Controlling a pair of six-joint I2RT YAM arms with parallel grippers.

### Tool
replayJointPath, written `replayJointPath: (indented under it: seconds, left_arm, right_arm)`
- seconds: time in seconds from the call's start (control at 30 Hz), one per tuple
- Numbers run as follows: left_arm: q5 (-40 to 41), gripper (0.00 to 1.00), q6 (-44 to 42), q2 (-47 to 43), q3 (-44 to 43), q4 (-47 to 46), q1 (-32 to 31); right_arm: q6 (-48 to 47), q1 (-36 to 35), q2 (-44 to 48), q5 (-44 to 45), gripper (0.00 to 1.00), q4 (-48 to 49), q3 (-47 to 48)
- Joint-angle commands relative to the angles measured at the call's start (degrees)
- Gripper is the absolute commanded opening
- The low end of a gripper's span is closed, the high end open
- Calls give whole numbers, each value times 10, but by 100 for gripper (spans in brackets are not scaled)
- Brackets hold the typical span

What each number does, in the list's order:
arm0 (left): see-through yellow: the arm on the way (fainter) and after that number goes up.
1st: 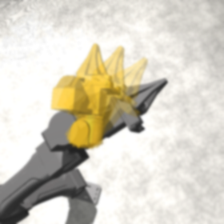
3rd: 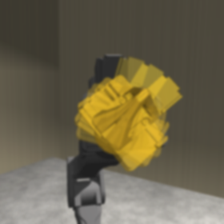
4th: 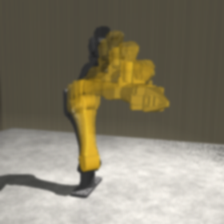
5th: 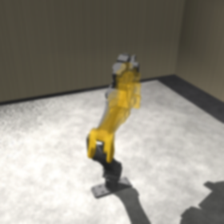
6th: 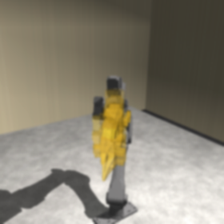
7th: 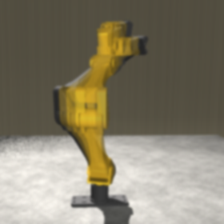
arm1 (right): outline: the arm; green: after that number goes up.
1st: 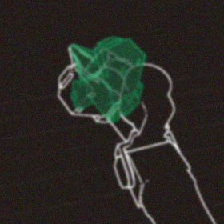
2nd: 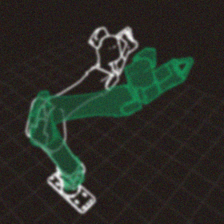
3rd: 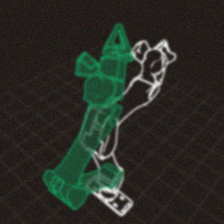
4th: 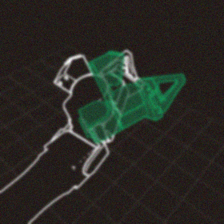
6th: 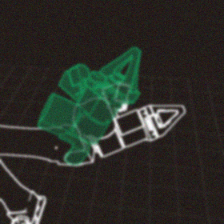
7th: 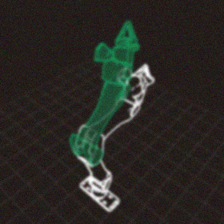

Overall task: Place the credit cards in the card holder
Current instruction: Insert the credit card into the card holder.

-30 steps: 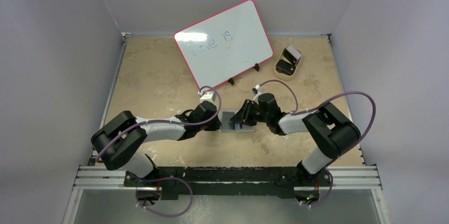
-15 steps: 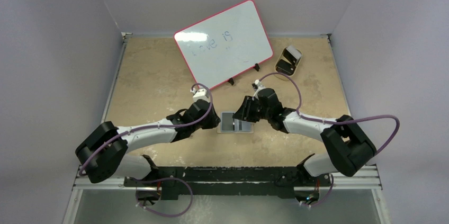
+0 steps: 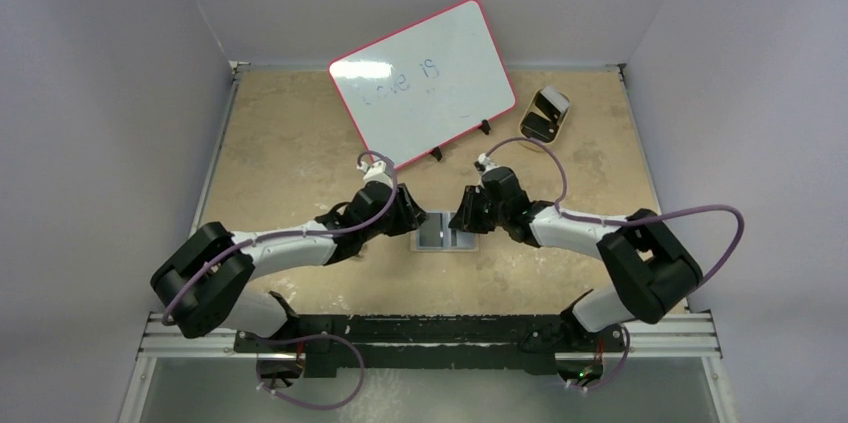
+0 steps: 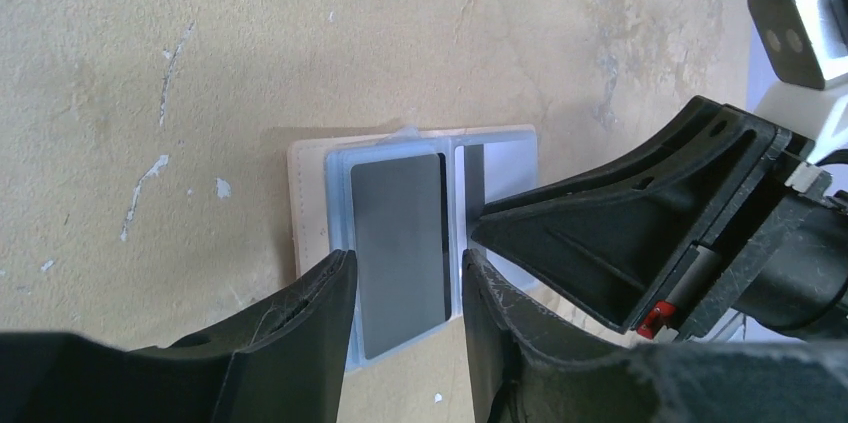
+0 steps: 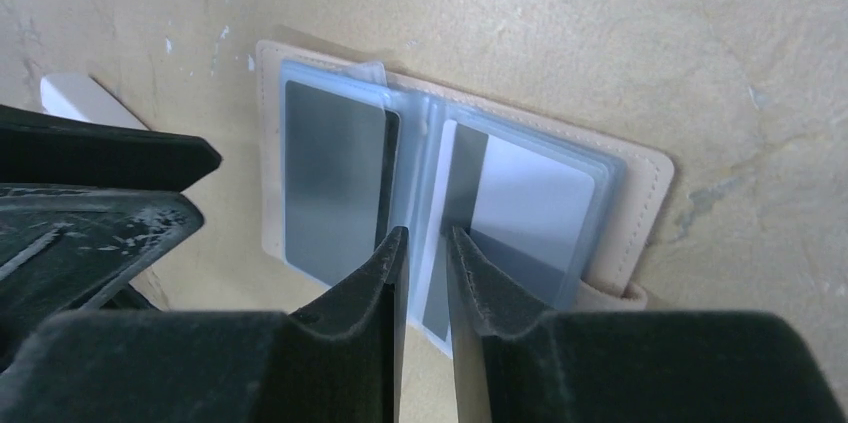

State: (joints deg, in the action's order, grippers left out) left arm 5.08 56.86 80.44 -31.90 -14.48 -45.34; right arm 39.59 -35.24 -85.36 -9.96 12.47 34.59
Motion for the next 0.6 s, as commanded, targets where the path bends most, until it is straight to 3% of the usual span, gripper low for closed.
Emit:
replayJointPath:
  seconds: [0.0, 0.2, 0.57]
  left_arm:
    - [-39, 43, 15, 22, 7, -82, 12]
    - [-60, 44, 14, 46, 12, -124, 12]
    - [-41, 45, 13, 68, 13, -101, 13]
  right_arm:
    - [-16, 0, -18, 14, 22, 14, 4]
    - [-13, -1, -23, 16, 19, 25, -4]
    - [-13, 0, -29, 9, 18, 22, -2]
